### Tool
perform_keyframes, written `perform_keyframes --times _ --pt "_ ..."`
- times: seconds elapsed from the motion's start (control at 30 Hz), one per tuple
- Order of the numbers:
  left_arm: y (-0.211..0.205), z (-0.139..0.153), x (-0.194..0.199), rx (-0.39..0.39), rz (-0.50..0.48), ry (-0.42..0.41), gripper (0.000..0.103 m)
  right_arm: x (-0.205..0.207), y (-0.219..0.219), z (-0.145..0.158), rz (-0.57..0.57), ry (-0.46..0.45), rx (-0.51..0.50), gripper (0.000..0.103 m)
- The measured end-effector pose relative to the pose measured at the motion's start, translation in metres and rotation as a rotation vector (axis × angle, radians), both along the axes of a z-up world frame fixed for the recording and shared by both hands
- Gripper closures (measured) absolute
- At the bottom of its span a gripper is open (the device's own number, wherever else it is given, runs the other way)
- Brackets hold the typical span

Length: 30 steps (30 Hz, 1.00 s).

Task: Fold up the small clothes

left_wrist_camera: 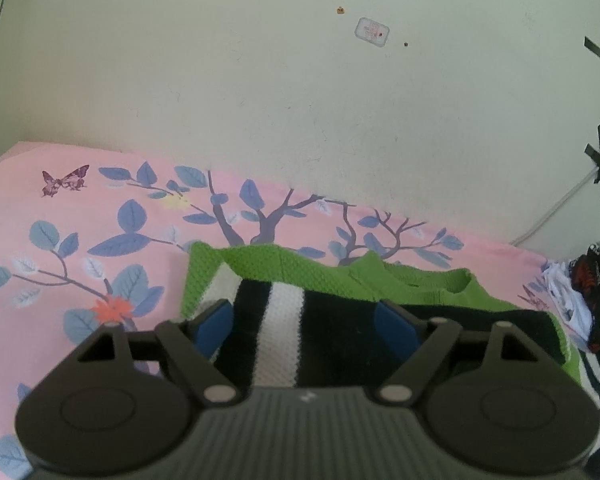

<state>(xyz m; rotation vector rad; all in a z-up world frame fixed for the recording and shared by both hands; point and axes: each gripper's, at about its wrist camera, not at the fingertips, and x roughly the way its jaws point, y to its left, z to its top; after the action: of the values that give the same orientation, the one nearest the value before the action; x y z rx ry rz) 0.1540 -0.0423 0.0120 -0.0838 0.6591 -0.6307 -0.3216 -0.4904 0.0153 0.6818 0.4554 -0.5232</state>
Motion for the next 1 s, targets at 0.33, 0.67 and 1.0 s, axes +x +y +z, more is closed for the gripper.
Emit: perform_keyframes --times 0.33,0.67,1.0 --pt "0.044 0.017 0.003 -0.267 0.021 0.008 0.022 0.099 0.042 0.142 0.368 -0.399 0.088 0.094" --pt "0.093 0.022 0.023 -0.438 0.089 0.069 0.022 0.360 0.183 0.173 0.792 -0.271 0.036 0.085" --pt "0.073 0.017 0.026 -0.376 0.012 0.102 0.021 0.341 0.122 0.106 0.602 -0.118 0.000 0.034"
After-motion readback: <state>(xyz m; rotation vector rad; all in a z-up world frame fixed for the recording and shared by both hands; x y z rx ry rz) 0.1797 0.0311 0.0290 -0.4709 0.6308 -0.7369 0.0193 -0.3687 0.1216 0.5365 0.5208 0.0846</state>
